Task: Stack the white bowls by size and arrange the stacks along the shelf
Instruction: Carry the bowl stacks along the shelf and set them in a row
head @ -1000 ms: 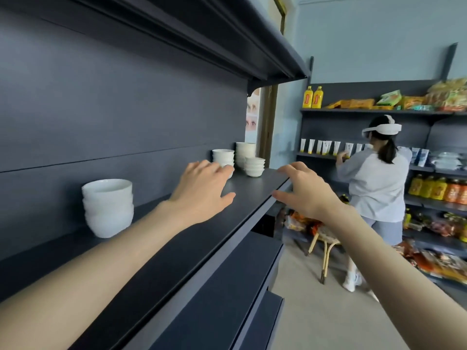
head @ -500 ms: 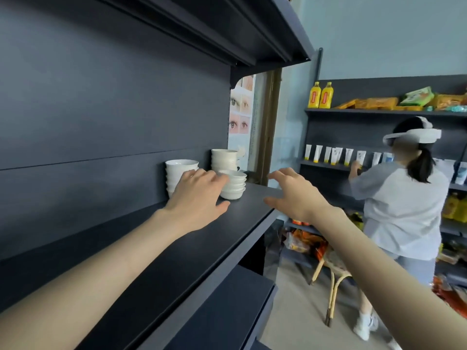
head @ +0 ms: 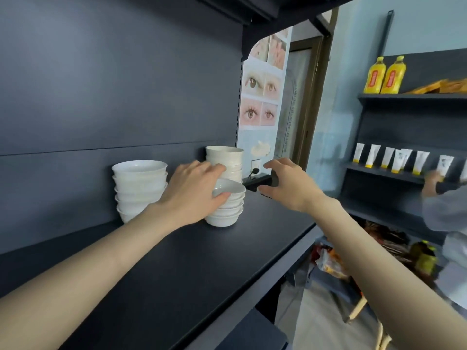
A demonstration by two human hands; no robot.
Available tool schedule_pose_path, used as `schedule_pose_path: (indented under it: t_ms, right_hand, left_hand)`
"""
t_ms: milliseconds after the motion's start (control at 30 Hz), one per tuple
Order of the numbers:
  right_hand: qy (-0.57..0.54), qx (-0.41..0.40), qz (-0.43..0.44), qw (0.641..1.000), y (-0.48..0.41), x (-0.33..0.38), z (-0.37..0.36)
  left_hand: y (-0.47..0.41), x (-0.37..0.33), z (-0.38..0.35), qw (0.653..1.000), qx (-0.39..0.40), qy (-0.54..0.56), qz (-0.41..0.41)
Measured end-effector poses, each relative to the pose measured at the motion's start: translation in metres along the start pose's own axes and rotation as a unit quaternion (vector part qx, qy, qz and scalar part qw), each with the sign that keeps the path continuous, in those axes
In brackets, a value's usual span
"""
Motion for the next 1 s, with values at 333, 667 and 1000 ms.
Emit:
schedule_pose_path:
  t_ms: [333,667,1000]
  right_hand:
    - [-0.027,0.008,0.098,0.995,-0.140,-0.085,-0.002]
    - [-0.133,0.088,0.273,0.949,-0.240,-0.143,-0.031]
    - [-0.344,0.209,0.338,0.851,-0.294,-0.139,-0.064]
  left_hand:
    - [-0.133,-0.013,-0.039,0.997,-0.002,-0.048,0.063]
    - [-0.175,-0.048,-0.077,0.958,0.003,-0.051,0.283]
    - [-0.183,-0.112,-0.116,0.903,-0.183,0.122,0.368]
Point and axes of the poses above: each hand's wrist, its own y-axis away from the middle knuckle, its own z-axis out of the back of the hand, x = y × z, the point moved 2 cm from there along -y, towards the middle knuckle, and after that the axes turned 12 degrees about x, right-handed, at the moved point
